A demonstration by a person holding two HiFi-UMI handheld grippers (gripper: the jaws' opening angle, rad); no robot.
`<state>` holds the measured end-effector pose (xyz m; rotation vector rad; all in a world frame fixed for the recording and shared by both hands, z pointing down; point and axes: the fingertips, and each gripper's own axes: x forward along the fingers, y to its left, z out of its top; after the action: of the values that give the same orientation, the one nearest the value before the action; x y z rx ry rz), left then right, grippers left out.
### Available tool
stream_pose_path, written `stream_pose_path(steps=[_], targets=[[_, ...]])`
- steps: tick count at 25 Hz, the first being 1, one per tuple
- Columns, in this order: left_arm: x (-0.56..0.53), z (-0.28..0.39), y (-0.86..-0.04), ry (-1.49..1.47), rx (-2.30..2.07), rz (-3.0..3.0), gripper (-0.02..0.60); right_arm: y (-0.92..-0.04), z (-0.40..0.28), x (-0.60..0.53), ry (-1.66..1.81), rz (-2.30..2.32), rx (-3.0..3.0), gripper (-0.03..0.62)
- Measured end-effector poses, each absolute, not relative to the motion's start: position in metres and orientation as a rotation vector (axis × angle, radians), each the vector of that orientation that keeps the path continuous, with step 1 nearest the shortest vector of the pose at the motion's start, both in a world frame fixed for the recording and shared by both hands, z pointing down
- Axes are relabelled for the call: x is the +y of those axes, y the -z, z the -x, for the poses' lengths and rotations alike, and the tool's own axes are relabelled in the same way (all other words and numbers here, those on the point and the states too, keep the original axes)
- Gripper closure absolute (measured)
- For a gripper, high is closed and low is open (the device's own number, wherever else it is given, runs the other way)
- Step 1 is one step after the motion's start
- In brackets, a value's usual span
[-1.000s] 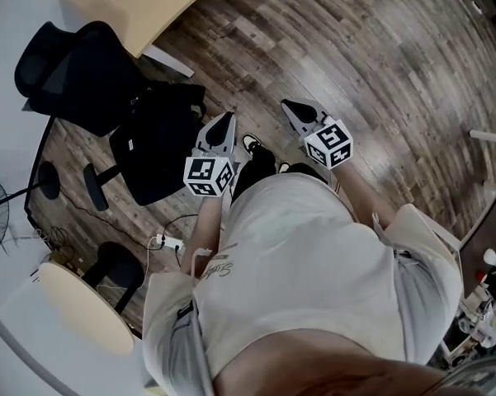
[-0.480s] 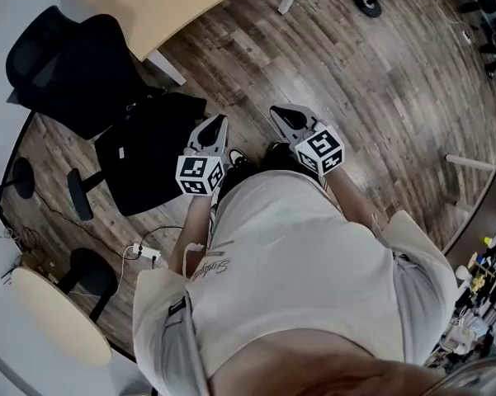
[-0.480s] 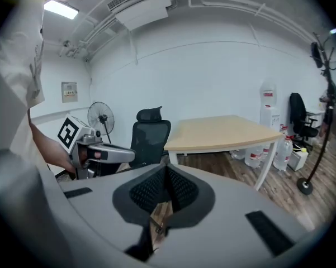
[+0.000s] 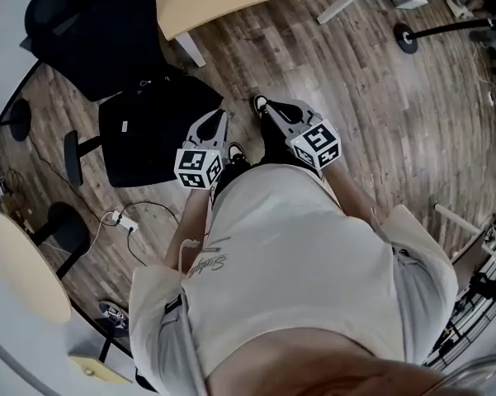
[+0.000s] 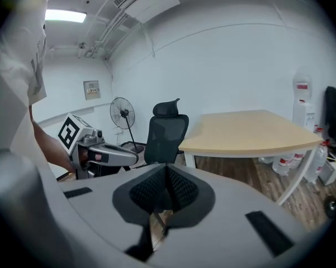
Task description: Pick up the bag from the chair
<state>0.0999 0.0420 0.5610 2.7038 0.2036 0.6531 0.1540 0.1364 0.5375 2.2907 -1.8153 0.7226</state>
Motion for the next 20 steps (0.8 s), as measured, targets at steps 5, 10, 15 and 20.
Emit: stream_pose_path(steps=[5,10,15,20], targets=[[0.017,-0.143,-0.553,-0.673,0.048,-2.714,0.548,-0.53,-0.223,0.097,-0.671,-2.172,-1.996,0.599],[0.008,-0.186,-0.555,-0.619,-0.106,-2.637,0.548,-0.539,-0.279,0.077,-0.644,-2.049,-2.1,0.599],[-0.001,-0.21,-0.561,-0.606,-0.271,-2.621,0.548,-0.546,-0.307,0.072,-0.656,-1.927,-2.197,0.599],[-0.011,-0.227,-0.548,-0.579,-0.386,-2.663,0.548,-0.571,-0.327,0.059,-0.734,-1.787,-2.252,0.599]])
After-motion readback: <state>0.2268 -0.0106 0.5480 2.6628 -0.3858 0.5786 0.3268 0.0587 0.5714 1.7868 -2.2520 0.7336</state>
